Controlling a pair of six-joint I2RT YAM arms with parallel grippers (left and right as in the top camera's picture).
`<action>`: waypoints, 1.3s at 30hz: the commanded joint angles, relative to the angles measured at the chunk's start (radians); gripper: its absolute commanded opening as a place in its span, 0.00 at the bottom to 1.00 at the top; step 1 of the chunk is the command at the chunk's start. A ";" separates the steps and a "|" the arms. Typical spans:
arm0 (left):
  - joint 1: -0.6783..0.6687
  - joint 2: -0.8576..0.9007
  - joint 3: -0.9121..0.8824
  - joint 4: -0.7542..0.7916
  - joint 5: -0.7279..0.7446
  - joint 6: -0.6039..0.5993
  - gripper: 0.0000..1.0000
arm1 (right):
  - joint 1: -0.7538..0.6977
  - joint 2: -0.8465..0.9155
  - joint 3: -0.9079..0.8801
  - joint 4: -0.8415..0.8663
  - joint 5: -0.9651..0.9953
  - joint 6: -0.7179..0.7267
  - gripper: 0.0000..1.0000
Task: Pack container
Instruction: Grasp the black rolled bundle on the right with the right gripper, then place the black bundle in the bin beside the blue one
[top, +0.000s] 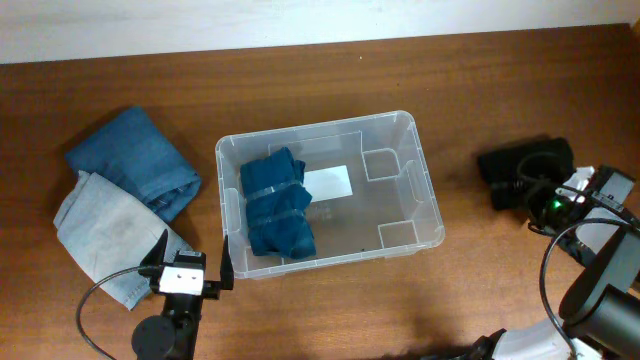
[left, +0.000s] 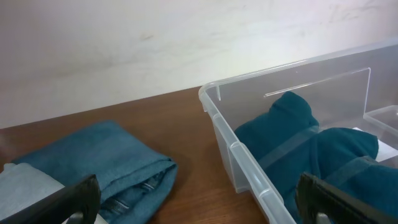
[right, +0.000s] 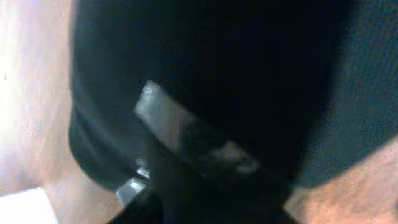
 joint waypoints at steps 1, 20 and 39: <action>0.006 -0.005 -0.003 -0.006 -0.004 -0.009 1.00 | 0.005 -0.005 -0.039 -0.035 -0.067 0.003 0.12; 0.006 -0.005 -0.003 -0.006 -0.004 -0.009 1.00 | 0.457 -0.756 0.228 -0.587 -0.102 -0.185 0.04; 0.006 -0.005 -0.003 -0.006 -0.004 -0.009 1.00 | 1.017 -0.142 0.222 -0.505 0.166 -0.460 0.54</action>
